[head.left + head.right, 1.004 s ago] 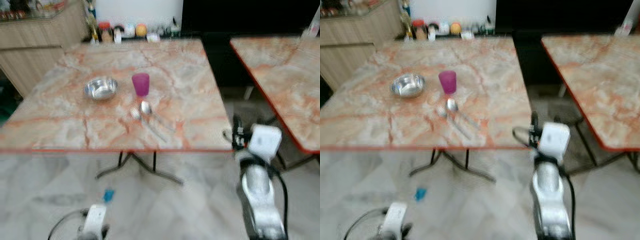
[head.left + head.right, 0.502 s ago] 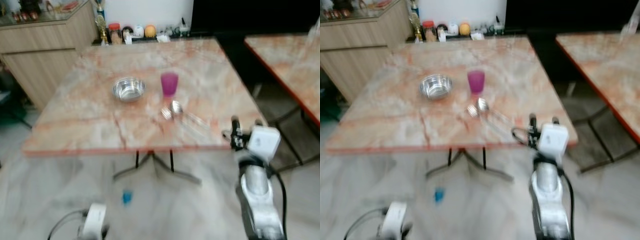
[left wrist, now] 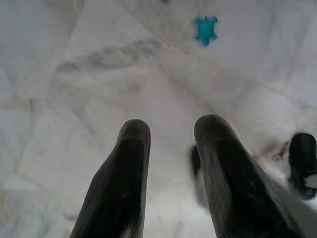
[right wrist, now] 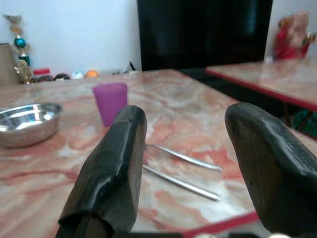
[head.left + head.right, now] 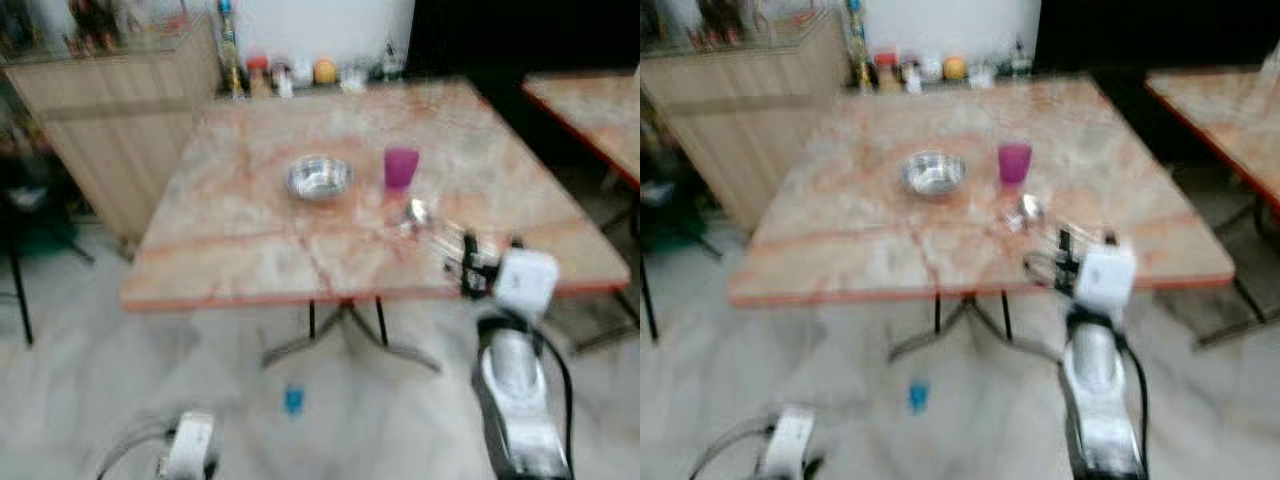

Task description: Setting the table

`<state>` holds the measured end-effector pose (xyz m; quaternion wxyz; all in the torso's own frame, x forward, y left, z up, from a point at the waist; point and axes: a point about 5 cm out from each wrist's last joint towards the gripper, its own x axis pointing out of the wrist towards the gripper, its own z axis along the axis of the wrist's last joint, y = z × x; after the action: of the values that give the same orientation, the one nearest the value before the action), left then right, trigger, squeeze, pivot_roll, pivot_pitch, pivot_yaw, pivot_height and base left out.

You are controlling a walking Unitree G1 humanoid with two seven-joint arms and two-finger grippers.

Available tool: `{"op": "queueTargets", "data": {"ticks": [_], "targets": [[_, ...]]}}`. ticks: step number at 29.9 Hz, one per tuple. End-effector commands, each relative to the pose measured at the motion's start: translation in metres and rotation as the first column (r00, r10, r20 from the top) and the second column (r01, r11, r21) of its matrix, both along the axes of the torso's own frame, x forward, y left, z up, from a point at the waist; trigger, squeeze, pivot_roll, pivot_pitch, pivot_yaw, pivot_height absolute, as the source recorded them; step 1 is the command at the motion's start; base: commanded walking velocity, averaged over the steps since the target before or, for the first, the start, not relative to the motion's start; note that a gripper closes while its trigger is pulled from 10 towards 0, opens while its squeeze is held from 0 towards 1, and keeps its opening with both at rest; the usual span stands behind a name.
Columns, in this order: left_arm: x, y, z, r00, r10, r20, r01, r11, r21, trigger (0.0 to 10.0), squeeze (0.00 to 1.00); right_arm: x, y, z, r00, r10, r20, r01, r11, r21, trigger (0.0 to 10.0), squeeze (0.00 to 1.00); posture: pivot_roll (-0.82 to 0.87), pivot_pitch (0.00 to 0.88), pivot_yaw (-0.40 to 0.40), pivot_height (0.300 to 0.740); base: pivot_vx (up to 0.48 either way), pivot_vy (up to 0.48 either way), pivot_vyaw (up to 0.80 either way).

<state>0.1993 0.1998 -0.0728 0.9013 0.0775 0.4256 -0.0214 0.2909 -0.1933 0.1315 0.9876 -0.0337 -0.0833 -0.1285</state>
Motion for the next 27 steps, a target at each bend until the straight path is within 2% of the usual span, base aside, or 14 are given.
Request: {"op": "queueTargets", "data": {"ticks": [1,9,27], "targets": [[-0.004,0.0076,-0.001,1.0,-0.001,-0.016,0.001,1.0,0.02,10.0,0.0,0.0025,0.0086,0.0041,1.0,0.023,0.02,-0.024,1.0,0.012,10.0,0.0,-0.05,0.0,0.02,0.74,0.0,0.401,0.0],[-0.0019,0.005,-0.0003,1.0,-0.008,-0.01,0.009,1.0,0.018,10.0,0.0,0.0018,0.0094,0.0012,1.0,0.029,0.012,-0.029,1.0,0.008,10.0,0.0,-0.05,0.0,0.017,0.74,0.0,0.395,0.0],[0.0059,0.0024,0.004,1.0,-0.021,0.023,0.021,1.0,0.005,10.0,0.0,0.0029,0.0137,0.0011,0.999,0.043,0.014,-0.043,0.999,0.012,10.0,0.0,-0.04,0.0,0.013,0.74,0.0,0.0,0.0]]}}
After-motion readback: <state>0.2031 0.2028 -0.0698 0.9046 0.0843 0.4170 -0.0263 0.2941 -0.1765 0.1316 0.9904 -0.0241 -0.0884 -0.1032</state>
